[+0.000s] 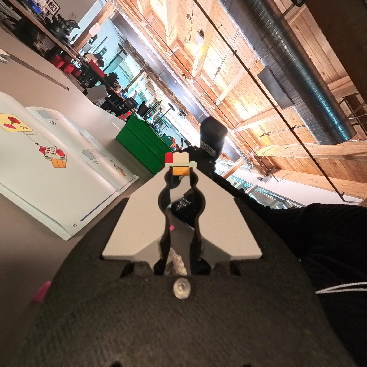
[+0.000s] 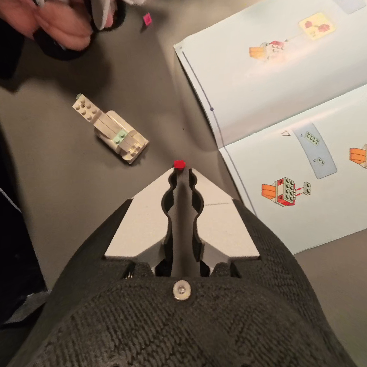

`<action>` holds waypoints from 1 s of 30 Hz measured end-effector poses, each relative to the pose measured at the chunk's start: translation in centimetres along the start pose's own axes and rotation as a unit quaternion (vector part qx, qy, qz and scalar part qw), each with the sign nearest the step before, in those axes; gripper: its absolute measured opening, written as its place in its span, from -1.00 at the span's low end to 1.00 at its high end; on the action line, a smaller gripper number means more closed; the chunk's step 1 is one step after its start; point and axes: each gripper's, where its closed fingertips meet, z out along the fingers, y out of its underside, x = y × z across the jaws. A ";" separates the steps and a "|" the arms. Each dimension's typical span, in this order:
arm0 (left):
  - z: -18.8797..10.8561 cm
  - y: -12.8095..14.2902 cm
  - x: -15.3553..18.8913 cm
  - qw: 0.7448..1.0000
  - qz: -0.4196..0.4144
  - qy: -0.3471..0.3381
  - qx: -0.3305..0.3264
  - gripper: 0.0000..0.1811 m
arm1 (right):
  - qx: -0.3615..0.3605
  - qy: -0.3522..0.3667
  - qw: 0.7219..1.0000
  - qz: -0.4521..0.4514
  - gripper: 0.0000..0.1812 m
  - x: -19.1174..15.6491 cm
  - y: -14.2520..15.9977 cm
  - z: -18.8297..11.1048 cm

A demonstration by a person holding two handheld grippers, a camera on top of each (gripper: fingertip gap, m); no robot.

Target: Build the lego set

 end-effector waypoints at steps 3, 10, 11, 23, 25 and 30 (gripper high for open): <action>0.0 0.1 0.0 1.000 -0.001 0.001 -0.002 -0.84 | 0.012 -0.007 0.999 0.040 -0.91 0.4 -0.3 -0.1; 0.0 0.0 0.0 1.000 -0.001 0.000 -0.002 -0.84 | -0.027 -0.043 0.964 0.260 -0.96 -0.4 -0.5 -0.1; 0.0 0.0 0.0 1.000 -0.001 0.000 -0.002 -0.84 | -0.037 -0.031 0.965 0.257 -0.95 -0.2 -0.3 0.0; 0.0 0.0 0.1 1.000 -0.001 0.002 -0.002 -0.84 | -0.060 -0.032 0.968 0.240 -0.91 -0.4 -0.6 1.1; 0.0 0.0 0.1 1.000 -0.001 0.001 -0.002 -0.84 | -0.056 -0.017 0.971 0.232 -0.90 -0.2 -0.8 0.9; 0.0 0.0 0.0 1.000 -0.002 -0.001 0.000 -0.84 | -0.080 -0.005 0.972 0.219 -0.90 -0.6 -0.3 0.7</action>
